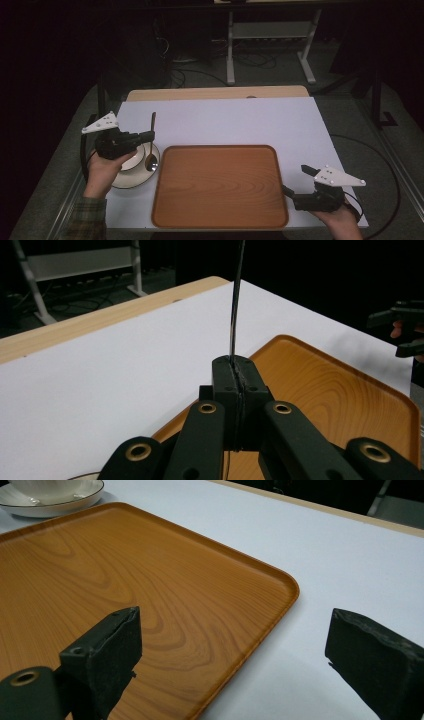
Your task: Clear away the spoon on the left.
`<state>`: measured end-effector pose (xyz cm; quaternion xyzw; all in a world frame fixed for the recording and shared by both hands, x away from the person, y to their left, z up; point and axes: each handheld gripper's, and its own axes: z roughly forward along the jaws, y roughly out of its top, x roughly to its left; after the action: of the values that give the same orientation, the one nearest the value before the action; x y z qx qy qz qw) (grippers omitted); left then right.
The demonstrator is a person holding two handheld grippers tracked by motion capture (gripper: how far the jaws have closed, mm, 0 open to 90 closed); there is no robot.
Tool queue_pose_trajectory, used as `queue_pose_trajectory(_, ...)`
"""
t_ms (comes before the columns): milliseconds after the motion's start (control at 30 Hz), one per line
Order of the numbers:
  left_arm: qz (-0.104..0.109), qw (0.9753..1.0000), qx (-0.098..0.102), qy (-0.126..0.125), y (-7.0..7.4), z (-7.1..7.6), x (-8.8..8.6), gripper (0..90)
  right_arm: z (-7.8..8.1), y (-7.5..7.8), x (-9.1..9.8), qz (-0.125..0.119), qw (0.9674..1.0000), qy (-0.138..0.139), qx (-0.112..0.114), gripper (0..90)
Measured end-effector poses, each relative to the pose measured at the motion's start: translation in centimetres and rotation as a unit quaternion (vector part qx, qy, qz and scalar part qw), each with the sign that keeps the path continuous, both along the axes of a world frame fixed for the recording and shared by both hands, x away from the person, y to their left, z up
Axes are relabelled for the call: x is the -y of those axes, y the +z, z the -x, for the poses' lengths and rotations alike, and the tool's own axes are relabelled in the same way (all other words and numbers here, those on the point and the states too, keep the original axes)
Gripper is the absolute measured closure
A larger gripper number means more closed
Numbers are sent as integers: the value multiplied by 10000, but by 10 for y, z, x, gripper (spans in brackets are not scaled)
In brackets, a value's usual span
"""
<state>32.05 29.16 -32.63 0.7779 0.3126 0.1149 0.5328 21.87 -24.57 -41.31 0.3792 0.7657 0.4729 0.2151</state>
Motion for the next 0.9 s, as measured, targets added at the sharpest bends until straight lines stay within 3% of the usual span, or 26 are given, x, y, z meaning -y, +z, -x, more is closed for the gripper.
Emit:
queue_pose_trajectory(533, -374, 9981, -270, -399, -20, -2, 31, 891, 0, -1, 0, 40, 10000, 28, -13, 73)
queue_pose_trajectory(900, -793, 9932, -463, -711, -39, -2, 54, 891, -1, 0, 0, 30, 10000, 30, 4, 73)
